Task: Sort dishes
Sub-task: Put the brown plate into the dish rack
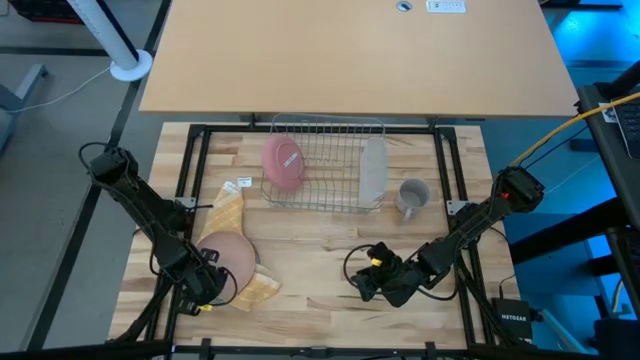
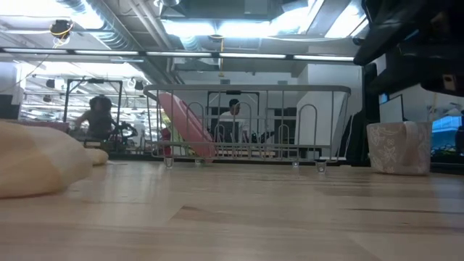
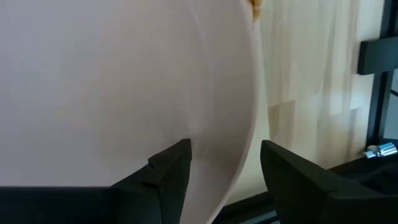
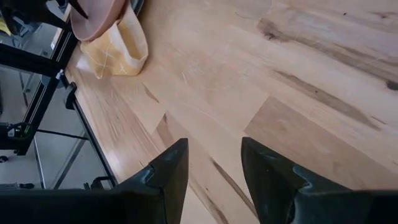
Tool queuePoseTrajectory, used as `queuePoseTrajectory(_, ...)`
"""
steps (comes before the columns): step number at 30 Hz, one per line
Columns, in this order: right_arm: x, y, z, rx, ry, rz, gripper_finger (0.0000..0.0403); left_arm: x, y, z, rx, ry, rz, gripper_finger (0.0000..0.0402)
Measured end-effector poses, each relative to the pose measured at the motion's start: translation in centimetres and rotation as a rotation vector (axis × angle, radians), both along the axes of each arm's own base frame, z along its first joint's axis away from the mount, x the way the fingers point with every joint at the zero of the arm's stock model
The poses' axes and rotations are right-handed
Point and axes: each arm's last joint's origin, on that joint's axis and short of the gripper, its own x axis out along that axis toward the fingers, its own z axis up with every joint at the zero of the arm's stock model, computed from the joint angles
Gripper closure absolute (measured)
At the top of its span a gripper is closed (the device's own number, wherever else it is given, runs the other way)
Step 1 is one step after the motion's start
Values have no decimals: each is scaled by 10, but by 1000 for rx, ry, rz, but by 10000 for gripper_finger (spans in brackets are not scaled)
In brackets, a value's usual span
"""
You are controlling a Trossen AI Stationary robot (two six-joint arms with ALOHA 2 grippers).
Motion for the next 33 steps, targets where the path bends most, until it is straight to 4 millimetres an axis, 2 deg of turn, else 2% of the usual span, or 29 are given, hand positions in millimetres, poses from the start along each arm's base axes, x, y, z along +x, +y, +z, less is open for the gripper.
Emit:
queuePoseTrajectory(21, 0, 0, 0, -4, -5, -5, 249, 0, 1, -1, 16, 35, 150, 220)
queuePoseTrajectory(33, 0, 0, 0, -4, -5, -5, 249, -2, 3, -1, 38, 55, 172, 340)
